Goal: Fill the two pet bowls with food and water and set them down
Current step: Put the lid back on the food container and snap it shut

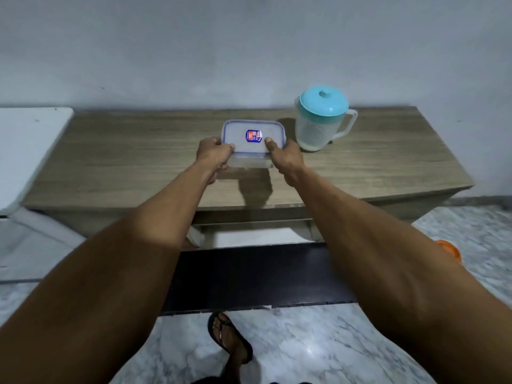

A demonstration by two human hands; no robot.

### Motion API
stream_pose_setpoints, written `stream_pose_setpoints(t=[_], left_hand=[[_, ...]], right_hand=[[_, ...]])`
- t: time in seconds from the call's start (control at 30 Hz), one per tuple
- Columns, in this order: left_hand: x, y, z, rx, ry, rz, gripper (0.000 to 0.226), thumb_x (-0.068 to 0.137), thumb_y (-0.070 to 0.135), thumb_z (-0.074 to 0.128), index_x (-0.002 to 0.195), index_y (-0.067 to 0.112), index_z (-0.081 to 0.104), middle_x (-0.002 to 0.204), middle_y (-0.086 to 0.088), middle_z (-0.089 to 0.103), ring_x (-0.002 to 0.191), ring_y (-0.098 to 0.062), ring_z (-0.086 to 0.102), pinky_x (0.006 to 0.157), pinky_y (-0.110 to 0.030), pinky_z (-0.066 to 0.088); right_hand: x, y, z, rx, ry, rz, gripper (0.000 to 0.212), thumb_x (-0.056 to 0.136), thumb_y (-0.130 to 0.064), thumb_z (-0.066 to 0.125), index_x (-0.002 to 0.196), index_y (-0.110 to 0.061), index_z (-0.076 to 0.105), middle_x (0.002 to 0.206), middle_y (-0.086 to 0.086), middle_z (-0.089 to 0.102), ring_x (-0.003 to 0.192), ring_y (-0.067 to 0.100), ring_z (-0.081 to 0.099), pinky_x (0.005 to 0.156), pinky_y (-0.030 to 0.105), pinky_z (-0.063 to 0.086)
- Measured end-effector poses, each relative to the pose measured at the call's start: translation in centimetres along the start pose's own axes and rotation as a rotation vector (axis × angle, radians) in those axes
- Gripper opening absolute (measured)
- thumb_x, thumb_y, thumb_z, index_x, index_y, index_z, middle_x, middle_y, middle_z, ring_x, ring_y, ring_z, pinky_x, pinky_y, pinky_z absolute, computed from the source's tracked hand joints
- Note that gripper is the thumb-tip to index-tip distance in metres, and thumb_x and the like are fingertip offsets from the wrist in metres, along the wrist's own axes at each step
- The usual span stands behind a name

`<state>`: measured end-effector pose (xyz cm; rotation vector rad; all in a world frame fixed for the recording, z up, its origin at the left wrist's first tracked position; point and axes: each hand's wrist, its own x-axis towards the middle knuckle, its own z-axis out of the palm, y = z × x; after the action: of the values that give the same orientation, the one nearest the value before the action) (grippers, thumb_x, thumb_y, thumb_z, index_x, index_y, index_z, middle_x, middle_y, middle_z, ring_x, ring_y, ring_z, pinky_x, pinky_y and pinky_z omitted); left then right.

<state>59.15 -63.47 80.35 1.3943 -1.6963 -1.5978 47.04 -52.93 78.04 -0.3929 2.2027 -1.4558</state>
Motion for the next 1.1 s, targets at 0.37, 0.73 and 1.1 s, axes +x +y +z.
stream_pose_setpoints(t=[0.37, 0.73, 1.1], left_hand=[[-12.4, -6.5, -1.8, -0.015, 0.029, -0.057, 0.02, 0.09, 0.014, 0.061, 0.11, 0.015, 0.062, 0.106, -0.006, 0.066, 0.093, -0.02, 0.064, 0.074, -0.031, 0.056], [-13.3, -16.4, -5.0, -0.033, 0.06, -0.152, 0.011, 0.086, 0.015, 0.058, 0.09, 0.022, 0.066, 0.095, -0.005, 0.071, 0.084, -0.023, 0.067, 0.078, -0.038, 0.06], [-3.7, -27.0, -3.7, -0.101, 0.082, -0.065, 0.035, 0.09, 0.011, 0.061, 0.125, 0.01, 0.06, 0.115, -0.009, 0.069, 0.09, -0.016, 0.063, 0.087, -0.031, 0.054]], right_hand=[[-12.6, 5.2, -3.5, -0.021, -0.079, 0.017, 0.047, 0.093, -0.042, 0.061, 0.125, -0.007, 0.055, 0.117, 0.009, 0.063, 0.102, 0.024, 0.06, 0.087, 0.035, 0.051], [-16.7, 12.6, 2.1, 0.027, -0.095, 0.073, 0.043, 0.087, -0.045, 0.066, 0.119, -0.016, 0.062, 0.105, 0.003, 0.068, 0.097, 0.025, 0.066, 0.085, 0.044, 0.057], [-9.2, 22.3, 12.0, 0.052, -0.067, 0.072, 0.037, 0.083, -0.045, 0.067, 0.109, -0.019, 0.063, 0.1, 0.005, 0.071, 0.09, 0.026, 0.067, 0.088, 0.048, 0.057]])
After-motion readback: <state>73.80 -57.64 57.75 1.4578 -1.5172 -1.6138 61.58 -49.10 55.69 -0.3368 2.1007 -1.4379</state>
